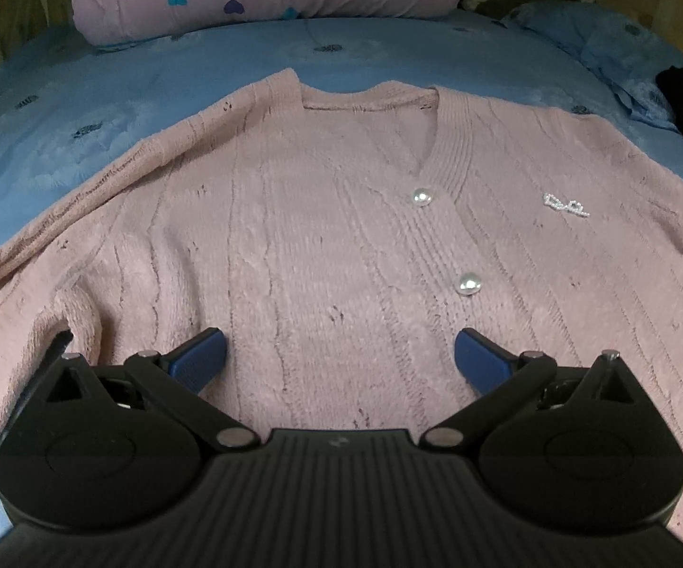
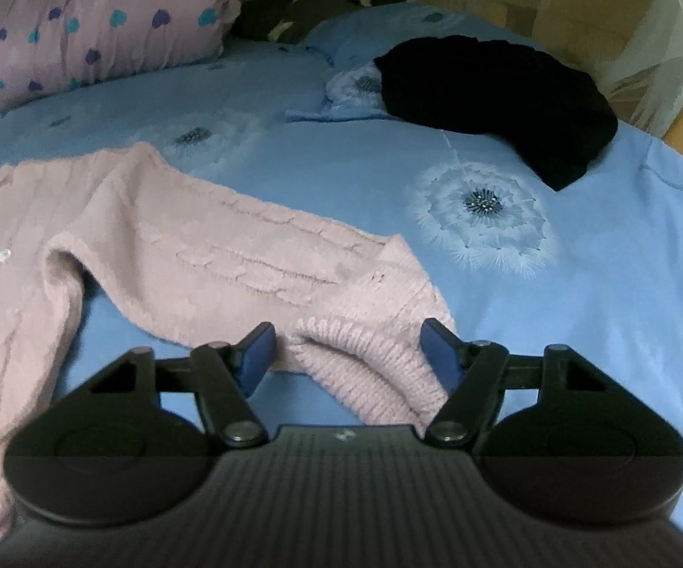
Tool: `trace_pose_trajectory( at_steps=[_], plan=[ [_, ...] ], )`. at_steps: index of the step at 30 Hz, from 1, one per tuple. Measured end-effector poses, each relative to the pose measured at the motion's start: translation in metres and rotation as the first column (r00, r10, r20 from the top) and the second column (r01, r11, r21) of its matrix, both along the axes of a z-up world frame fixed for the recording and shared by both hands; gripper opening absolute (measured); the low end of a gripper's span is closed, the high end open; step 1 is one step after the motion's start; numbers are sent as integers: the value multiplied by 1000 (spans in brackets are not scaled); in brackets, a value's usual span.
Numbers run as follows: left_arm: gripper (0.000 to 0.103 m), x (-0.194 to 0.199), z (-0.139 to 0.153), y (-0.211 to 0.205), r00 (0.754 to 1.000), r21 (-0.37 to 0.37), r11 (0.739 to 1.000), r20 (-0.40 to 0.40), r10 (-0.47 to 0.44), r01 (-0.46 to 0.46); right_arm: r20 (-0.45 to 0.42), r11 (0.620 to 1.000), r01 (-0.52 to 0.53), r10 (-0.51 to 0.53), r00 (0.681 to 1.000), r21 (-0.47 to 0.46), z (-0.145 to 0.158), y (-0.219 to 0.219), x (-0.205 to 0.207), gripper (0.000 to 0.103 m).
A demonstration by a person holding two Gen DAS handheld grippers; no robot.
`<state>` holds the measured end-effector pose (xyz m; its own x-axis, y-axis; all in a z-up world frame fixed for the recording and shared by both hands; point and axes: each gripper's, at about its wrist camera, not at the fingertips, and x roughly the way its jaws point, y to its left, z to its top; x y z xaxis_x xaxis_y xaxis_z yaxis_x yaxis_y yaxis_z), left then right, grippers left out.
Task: Fold small clothes
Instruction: 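Move the right tool to the sleeve cuff and close on it, then lift the cuff with the right tool and fold the sleeve across the body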
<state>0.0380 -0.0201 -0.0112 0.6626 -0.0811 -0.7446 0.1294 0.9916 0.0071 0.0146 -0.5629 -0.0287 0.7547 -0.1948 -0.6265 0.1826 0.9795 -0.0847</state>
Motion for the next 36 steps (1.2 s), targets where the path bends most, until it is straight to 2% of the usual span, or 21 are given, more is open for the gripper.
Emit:
trace_pose_trajectory(
  at_steps=[9,15,17,18,20,22,23,28,36],
  plan=[
    [103,-4,-1,-2,1000,9,1000,14,-2,1,-16,1000,-2,2,1000,-24,-3,2,2,70],
    [103,-2,2,-2,1000,2,1000,-2,0,0,-13,999,8,-9,1000,-38,0,0,1,43],
    [103,-2,4,-1,1000,-3,1000,-8,-3,3,-13,999,18,-18,1000,-26,3,-3,1,28],
    [103,-2,5,0,1000,-6,1000,-11,-4,4,-11,1000,30,-30,999,-4,6,-6,0,25],
    [103,-2,6,1,1000,-13,1000,-17,-8,7,0,991,70,-70,998,118,15,-16,-2,15],
    [103,-3,7,1,1000,-17,1000,-23,-11,10,13,962,91,-98,995,256,24,-25,-4,14],
    [103,-3,8,1,1000,-18,1000,-24,-12,11,22,952,91,-101,995,292,29,-26,-5,14],
    [103,-5,12,4,999,-37,999,-32,-19,18,75,923,37,-71,995,384,56,-12,-3,13],
    [103,-7,22,14,1000,-66,998,-21,-7,5,201,894,-142,60,978,425,115,39,12,13]
  ],
)
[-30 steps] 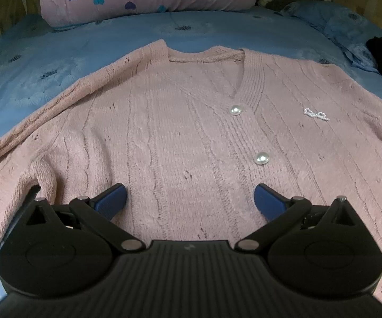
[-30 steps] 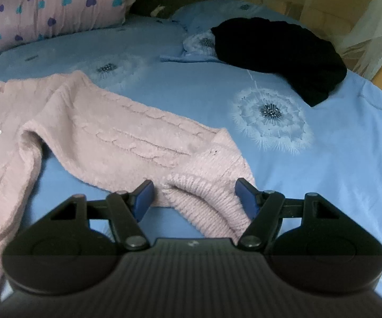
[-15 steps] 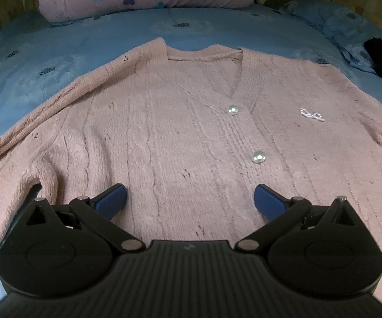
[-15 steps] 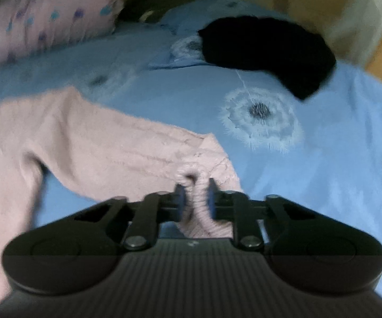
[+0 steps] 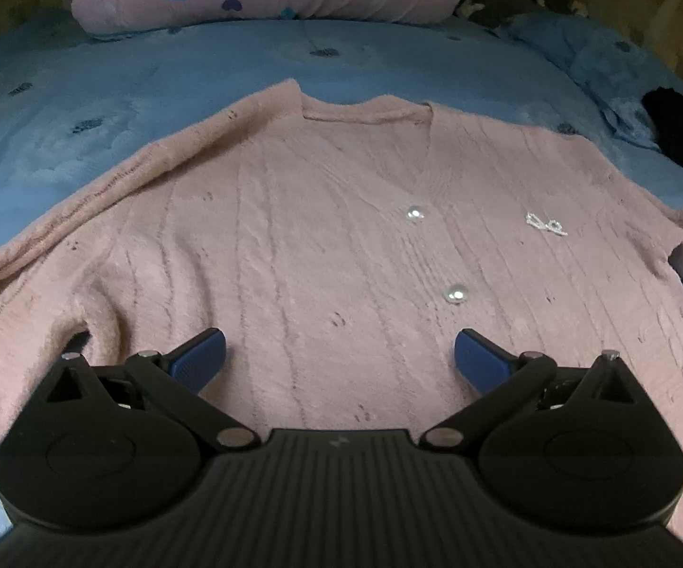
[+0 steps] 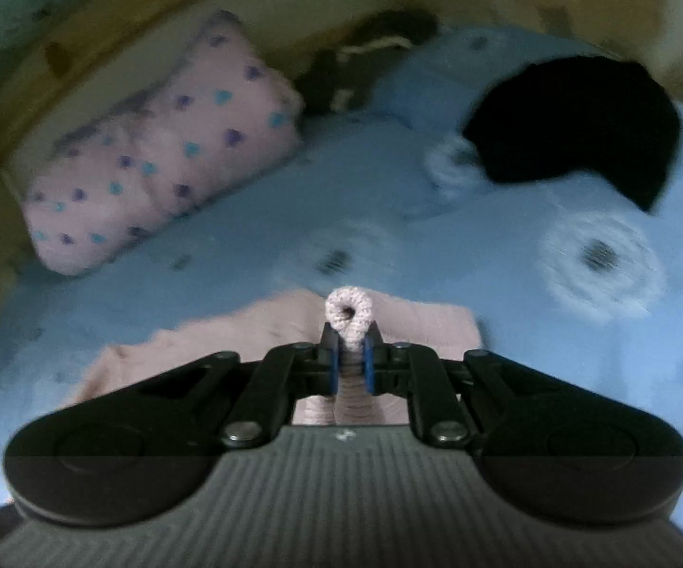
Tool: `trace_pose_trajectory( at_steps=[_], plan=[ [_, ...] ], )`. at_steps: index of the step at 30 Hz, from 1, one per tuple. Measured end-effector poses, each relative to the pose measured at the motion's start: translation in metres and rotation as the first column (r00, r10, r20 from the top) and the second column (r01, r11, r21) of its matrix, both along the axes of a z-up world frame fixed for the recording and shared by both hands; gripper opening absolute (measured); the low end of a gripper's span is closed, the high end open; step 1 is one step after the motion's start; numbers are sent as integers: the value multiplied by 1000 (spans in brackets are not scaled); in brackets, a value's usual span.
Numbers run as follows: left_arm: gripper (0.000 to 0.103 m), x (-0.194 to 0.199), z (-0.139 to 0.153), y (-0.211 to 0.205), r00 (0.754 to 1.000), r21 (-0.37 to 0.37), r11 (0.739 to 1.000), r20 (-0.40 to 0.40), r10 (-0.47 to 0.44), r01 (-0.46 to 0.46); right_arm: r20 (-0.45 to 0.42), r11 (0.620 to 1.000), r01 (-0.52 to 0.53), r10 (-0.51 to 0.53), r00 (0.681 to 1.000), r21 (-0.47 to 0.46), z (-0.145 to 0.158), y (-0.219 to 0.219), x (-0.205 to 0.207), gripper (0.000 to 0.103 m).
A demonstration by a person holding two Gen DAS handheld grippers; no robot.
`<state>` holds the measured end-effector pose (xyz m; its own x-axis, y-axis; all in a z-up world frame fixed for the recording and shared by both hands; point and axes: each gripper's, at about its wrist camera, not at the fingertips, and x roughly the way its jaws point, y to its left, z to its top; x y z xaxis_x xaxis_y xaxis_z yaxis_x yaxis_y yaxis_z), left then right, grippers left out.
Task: Fold small clothes
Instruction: 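Lift the cuff with the right tool and fold the sleeve across the body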
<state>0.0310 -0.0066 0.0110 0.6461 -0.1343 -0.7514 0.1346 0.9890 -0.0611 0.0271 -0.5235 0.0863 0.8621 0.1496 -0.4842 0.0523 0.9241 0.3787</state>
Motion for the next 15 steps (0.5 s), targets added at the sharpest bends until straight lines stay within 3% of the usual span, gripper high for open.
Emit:
trace_pose_trajectory(
  at_steps=[7,15],
  plan=[
    [103,1,7,11,999,-12,999,0,34,-34,114,982,-182,176,978,51,52,62,24,13],
    [103,2,11,17,998,-19,998,1,55,-55,161,935,-356,353,922,-12,78,155,56,13]
  ],
)
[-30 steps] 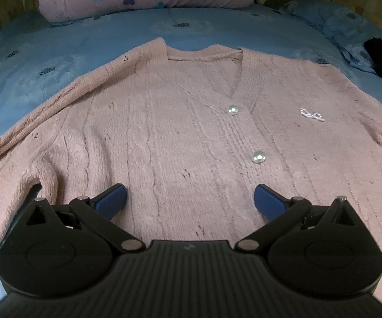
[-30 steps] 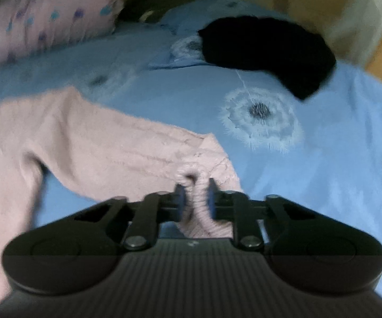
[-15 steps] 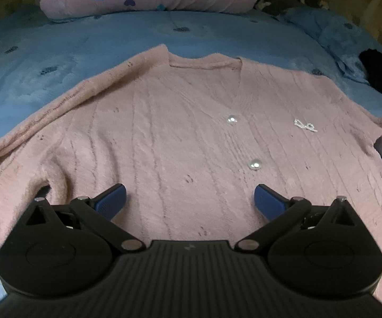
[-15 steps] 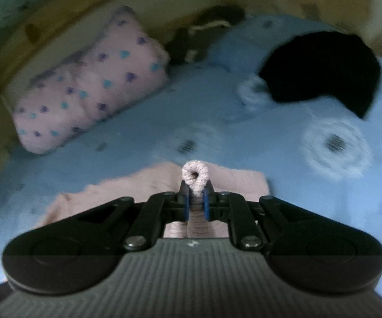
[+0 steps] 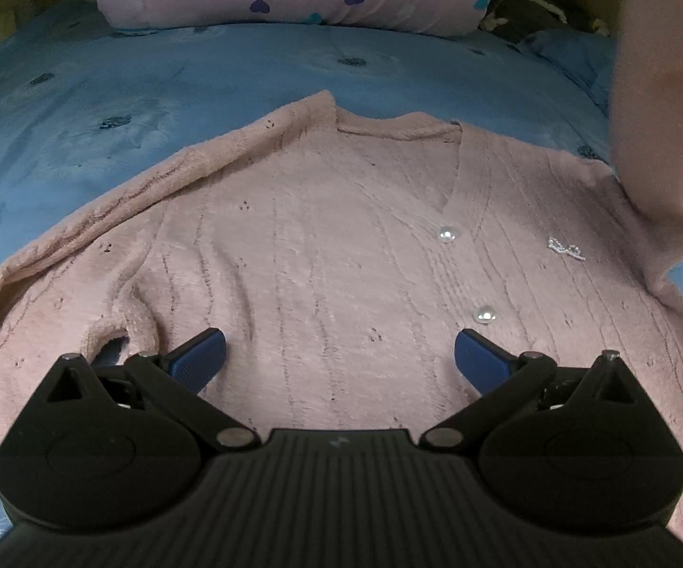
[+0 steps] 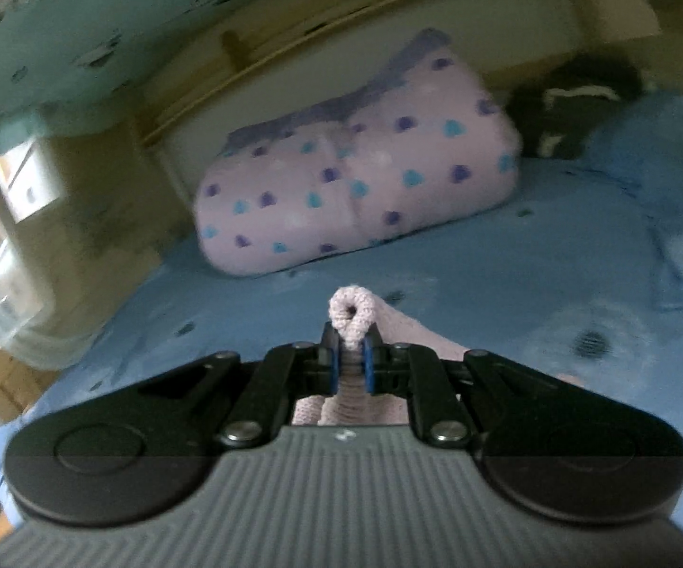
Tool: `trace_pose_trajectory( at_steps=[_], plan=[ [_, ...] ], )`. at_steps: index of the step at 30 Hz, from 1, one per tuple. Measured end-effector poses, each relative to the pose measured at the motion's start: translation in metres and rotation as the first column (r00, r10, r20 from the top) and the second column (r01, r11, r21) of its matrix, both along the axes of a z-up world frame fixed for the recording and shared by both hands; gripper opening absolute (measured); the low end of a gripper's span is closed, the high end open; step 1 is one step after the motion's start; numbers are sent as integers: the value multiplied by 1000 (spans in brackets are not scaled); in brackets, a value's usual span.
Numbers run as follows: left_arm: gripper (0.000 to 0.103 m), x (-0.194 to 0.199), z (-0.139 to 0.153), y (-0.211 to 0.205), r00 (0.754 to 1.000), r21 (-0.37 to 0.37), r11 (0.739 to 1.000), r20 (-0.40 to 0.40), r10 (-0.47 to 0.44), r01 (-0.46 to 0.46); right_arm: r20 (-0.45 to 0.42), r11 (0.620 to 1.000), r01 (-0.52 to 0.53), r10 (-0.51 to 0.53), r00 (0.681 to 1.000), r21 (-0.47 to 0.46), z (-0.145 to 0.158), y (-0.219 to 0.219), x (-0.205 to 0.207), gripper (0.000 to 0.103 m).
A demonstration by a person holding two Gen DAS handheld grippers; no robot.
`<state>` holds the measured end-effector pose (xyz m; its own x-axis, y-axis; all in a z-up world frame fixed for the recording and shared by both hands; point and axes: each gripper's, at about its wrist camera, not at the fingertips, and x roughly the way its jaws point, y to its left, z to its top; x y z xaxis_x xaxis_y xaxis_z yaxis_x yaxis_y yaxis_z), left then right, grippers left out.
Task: Fold small clothes
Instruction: 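Lift the cuff with the right tool and fold the sleeve across the body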
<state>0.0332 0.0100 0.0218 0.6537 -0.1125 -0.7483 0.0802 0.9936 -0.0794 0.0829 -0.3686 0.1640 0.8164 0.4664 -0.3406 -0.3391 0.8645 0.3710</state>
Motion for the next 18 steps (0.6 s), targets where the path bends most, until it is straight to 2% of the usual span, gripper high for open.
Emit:
trace_pose_trajectory(
  at_steps=[7,11,18],
  plan=[
    [103,4,2,10,999,13,999,-3,47,-47,-61,995,-97,97,993,3,-21,66,28,13],
    [103,7,2,17,997,6,997,-12,76,-76,-131,988,-153,150,980,-14,-52,98,45,13],
    [103,11,1,27,994,3,994,-24,111,-111,-261,963,-267,254,931,-18,-113,139,59,14]
  ],
)
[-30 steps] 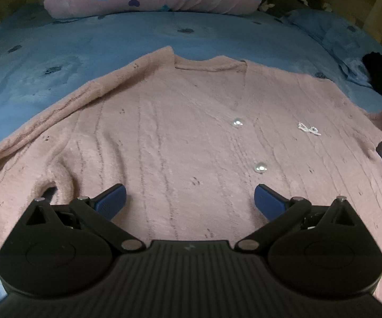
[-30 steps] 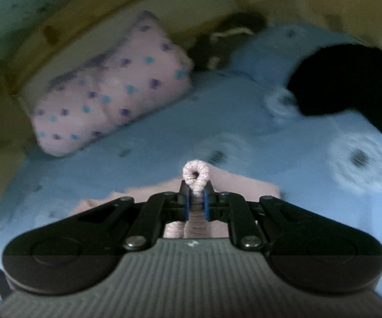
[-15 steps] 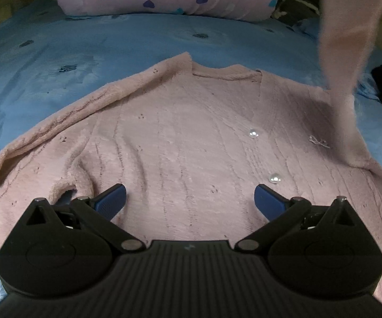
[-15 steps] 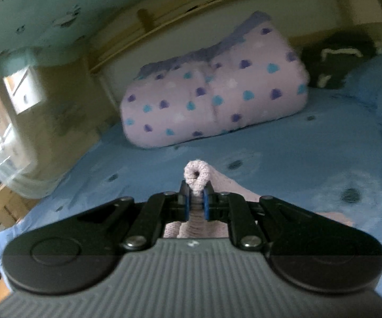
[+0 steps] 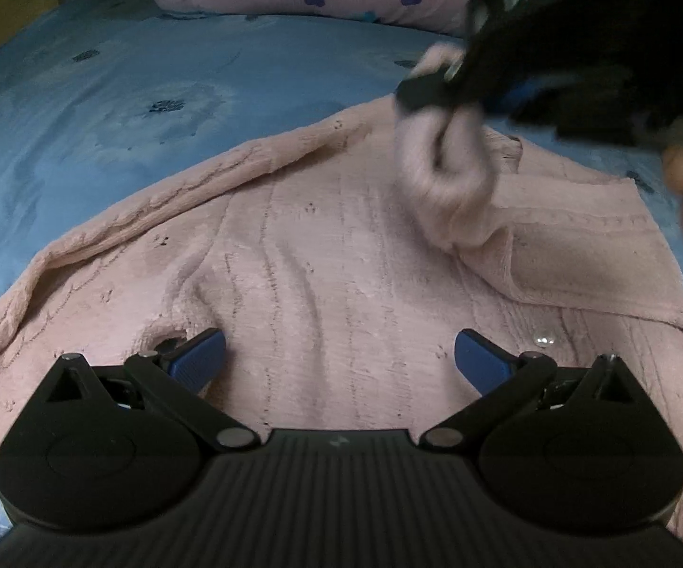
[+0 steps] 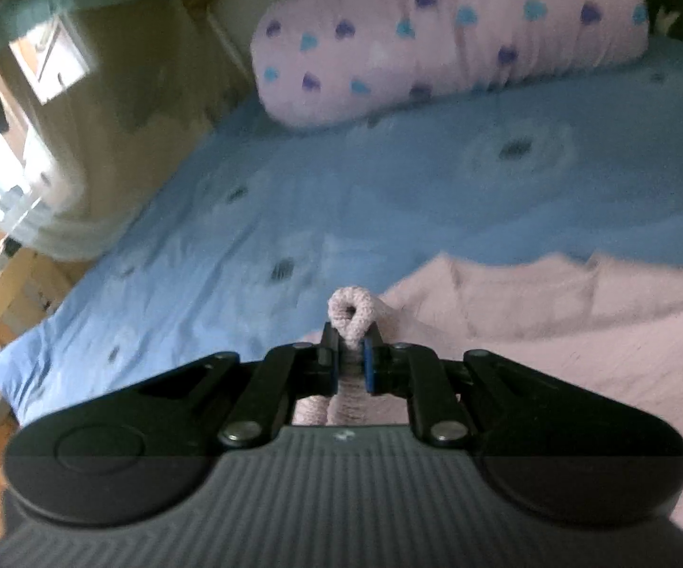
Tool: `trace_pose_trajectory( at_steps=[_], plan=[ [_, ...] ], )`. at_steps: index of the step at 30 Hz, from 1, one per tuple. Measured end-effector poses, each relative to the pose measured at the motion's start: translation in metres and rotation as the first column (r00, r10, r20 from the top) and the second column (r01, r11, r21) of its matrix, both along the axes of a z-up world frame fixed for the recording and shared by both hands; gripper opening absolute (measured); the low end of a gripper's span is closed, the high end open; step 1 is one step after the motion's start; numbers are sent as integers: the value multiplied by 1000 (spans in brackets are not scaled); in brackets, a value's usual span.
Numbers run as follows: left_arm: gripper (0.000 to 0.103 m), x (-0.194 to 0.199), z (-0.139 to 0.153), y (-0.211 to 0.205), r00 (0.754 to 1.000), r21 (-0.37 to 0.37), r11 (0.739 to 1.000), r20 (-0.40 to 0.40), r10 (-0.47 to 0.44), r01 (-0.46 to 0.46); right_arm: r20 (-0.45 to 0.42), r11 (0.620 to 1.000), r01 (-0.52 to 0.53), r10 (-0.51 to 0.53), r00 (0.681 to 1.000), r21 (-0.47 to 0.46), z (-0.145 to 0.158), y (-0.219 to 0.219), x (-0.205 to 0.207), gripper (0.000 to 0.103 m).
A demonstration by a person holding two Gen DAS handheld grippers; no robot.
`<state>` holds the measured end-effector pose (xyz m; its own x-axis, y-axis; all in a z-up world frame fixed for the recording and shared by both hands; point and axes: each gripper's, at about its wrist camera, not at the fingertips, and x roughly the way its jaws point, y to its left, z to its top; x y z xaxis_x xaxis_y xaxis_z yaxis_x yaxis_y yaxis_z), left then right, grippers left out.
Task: Fold small clothes
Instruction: 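Lift the cuff with the right tool and fold the sleeve across the body, then open the right tool to release the sleeve onto the cardigan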
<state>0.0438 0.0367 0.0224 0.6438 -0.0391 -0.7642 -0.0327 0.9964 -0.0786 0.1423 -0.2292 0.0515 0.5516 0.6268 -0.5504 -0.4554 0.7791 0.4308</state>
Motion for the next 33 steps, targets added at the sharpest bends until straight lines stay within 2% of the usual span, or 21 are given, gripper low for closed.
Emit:
trace_pose_trajectory(
  at_steps=[4,6,8,10,13,16,22,24,27,28,30,32,33],
  plan=[
    [103,1,0,0,1000,-3,1000,-5,0,0,-28,999,-27,27,999,-21,-14,12,-1,16],
    [103,1,-1,0,1000,0,1000,-7,-1,1,-14,999,-11,11,1000,-36,-10,12,-6,24],
    [103,1,-1,0,1000,-1,1000,-8,-1,1,13,999,10,-10,1000,-37,-3,5,-10,46],
    [103,0,-1,0,1000,1,1000,-4,-2,2,47,999,34,-33,998,-25,4,-7,-13,56],
    [103,0,-3,0,1000,5,1000,-2,-8,8,77,996,80,-77,994,-32,9,-31,-21,56],
    [103,-1,-2,2,1000,6,1000,19,-6,6,108,985,149,-140,984,-83,7,-63,-38,56],
    [103,1,3,5,997,11,1000,77,-1,0,146,936,307,-284,948,-171,-24,-129,-66,56],
    [103,6,3,5,997,1,1000,82,-9,9,135,919,356,-336,932,-172,-35,-149,-68,56],
    [102,13,6,9,995,-28,1000,102,-4,7,102,902,417,-407,908,-115,-54,-175,-66,56],
    [99,16,8,12,994,-42,999,108,0,4,82,894,436,-429,899,-103,-60,-182,-65,56],
    [93,25,10,19,994,-62,998,112,10,-3,37,877,460,-460,887,-135,-66,-186,-60,57],
    [79,37,12,26,994,-62,998,111,8,-1,42,884,451,-449,893,-125,-64,-185,-56,56],
    [75,44,13,28,994,-52,999,112,6,0,45,888,446,-444,895,-116,-64,-186,-55,56]
  ],
)
